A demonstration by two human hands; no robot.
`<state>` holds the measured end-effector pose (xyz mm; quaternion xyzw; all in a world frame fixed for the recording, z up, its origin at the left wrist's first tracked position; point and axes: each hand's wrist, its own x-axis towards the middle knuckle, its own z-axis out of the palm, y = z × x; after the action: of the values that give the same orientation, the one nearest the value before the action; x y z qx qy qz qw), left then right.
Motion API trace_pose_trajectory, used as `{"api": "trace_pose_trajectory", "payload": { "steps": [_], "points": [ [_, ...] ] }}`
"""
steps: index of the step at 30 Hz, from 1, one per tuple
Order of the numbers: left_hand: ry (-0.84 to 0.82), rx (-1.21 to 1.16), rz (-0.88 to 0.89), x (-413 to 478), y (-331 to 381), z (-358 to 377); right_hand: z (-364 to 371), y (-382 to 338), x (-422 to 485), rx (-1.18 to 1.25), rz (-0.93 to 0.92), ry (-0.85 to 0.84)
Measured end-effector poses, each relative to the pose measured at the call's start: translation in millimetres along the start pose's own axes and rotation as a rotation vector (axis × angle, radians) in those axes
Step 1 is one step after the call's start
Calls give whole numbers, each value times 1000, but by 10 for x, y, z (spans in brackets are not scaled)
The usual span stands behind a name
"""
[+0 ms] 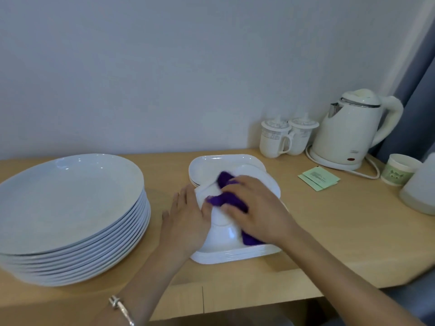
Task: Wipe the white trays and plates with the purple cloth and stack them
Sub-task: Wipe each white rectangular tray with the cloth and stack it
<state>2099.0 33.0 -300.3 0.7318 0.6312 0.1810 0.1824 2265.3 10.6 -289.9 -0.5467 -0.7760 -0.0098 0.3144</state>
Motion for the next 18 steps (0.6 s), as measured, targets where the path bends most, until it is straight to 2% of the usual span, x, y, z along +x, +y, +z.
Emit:
{"api": "trace_pose_trajectory", "payload": {
  "steps": [2, 5, 7, 9, 11, 13, 14, 17, 18],
  "points": [
    [-5, -11, -10, -12, 13, -18, -22, 47, 75, 18, -22, -29],
    [-10, -46, -28, -45, 40, -44, -164, 416, 293, 30, 314, 108],
    [-11, -48, -23, -51, 45, -39, -158, 442, 291, 17, 419, 162],
    [-16, -52, -23, -34, 31, -30, -1, 189, 184, -31, 219, 136],
    [-17, -53, -27, -19, 21, -27, 101, -32, 82, 28, 15, 13],
    [-23, -42, -31, -16, 25, -26, 16, 86, 152, 51, 9, -36],
    [-24, -43, -33, -20, 24, -27, -47, 223, 225, 45, 69, 3],
    [-24, -67, -29, -27, 21, -30, -209, 551, 343, 146, 431, 154],
    [-23, -70, -23, -28, 22, -28, -191, 557, 306, 159, 482, 156]
  ]
}}
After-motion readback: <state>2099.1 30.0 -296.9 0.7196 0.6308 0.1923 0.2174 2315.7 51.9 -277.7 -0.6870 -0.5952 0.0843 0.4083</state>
